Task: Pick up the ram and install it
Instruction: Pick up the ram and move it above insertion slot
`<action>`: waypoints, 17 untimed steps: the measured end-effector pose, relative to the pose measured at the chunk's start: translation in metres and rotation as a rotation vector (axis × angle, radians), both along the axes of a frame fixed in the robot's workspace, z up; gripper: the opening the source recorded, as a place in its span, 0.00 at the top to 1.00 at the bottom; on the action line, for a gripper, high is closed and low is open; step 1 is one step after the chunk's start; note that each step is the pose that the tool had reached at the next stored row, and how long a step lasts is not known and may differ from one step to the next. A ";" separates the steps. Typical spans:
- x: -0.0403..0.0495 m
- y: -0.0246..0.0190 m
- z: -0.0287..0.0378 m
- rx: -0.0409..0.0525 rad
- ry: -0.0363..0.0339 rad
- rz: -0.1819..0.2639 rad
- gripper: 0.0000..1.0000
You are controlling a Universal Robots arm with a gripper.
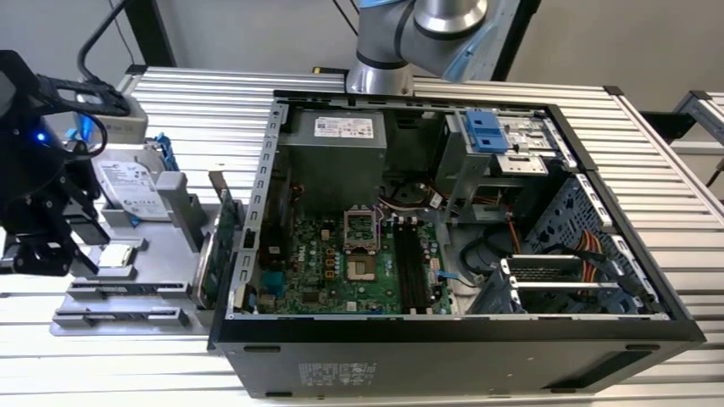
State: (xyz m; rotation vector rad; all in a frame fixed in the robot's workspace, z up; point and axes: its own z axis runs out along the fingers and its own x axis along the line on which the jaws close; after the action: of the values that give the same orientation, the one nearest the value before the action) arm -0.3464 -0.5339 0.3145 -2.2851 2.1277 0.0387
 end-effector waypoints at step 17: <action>0.0000 0.0001 -0.0064 -0.0025 0.0000 0.000 0.00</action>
State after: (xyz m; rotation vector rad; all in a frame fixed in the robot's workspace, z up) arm -0.3464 -0.5338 0.3081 -2.2865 2.1289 0.0361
